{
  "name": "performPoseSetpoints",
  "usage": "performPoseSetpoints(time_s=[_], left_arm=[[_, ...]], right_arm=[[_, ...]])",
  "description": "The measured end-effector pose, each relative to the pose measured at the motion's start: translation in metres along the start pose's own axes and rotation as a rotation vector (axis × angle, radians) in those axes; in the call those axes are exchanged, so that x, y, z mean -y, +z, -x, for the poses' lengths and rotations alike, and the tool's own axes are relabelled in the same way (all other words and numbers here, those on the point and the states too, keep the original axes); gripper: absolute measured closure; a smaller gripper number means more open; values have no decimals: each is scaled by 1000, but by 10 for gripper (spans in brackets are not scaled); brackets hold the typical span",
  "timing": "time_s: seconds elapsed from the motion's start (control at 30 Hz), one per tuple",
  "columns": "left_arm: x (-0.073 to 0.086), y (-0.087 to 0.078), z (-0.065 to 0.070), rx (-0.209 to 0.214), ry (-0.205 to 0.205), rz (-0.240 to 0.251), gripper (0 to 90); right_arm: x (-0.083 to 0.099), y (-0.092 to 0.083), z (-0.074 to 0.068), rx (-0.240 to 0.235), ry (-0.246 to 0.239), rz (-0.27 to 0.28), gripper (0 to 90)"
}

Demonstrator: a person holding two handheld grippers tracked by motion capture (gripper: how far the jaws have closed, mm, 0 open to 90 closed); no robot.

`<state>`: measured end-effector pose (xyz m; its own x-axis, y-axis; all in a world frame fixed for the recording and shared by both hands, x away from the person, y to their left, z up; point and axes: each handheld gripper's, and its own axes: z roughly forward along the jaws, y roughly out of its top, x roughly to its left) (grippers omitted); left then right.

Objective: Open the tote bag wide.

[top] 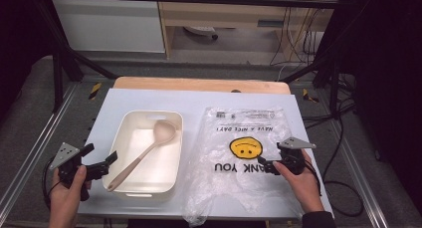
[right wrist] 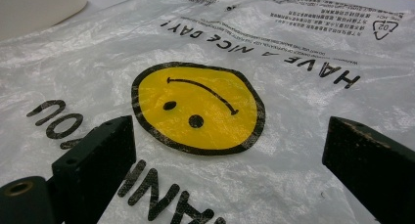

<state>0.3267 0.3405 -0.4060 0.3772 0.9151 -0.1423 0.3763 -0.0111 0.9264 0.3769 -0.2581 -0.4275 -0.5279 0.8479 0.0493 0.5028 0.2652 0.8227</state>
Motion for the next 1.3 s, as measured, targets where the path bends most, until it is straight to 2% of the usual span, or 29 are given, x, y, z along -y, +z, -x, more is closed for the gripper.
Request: performPoseSetpoints(time_s=[0.1, 0.3, 0.33, 0.43, 0.5, 0.53, 0.6, 0.67, 0.7, 0.77, 0.8, 0.83, 0.9, 0.93, 1.03, 1.17, 1.23, 1.3], left_arm=[[0, 0, 0, -2, 0, -1, 44], [1, 1, -1, -4, 0, -12, 44], [1, 1, -2, -5, -1, -13, 44], [1, 1, -2, -8, -1, -15, 44], [1, 1, -2, -9, -3, -15, 45], [1, 1, -2, -11, -5, -16, 44], [1, 1, -3, -18, -3, -14, 44], [2, 1, -3, -19, -6, -18, 44], [2, 1, -4, -23, -10, -19, 45], [2, 1, -4, -27, -12, -23, 45], [3, 2, -5, -29, -14, -23, 45], [3, 2, -5, -33, -14, -25, 45], [3, 2, -5, -37, -17, -27, 45], [3, 2, -5, -38, -17, -28, 46], [3, 2, -6, -41, -17, -27, 46], [3, 1, -5, -40, -15, -26, 46], [3, 1, -5, -40, -13, -26, 46], [3, 1, -5, -38, -13, -27, 46]], right_arm=[[-2, -2, 0, 2, 2, -2, 64], [-16, -19, 3, 25, -4, 34, 64], [-23, -28, 8, 49, 2, 49, 64], [-32, -42, 17, 84, 10, 85, 66], [-34, -45, 20, 91, 6, 91, 66], [-40, -51, 31, 114, 18, 106, 69], [-42, -53, 40, 127, 33, 104, 80], [-42, -52, 46, 136, 31, 101, 84], [-40, -46, 58, 143, 40, 77, 97], [-37, -39, 68, 142, 65, 61, 107], [-37, -39, 68, 142, 65, 61, 107], [-31, -29, 80, 152, 83, 30, 114], [-29, -26, 83, 160, 81, 19, 121], [-22, -15, 90, 167, 90, -10, 127], [-12, -5, 97, 161, 129, -32, 141], [1, 3, 101, 181, 129, -90, 159], [3, 3, 102, 179, 138, -94, 165], [9, 4, 104, 156, 166, -103, 218]])
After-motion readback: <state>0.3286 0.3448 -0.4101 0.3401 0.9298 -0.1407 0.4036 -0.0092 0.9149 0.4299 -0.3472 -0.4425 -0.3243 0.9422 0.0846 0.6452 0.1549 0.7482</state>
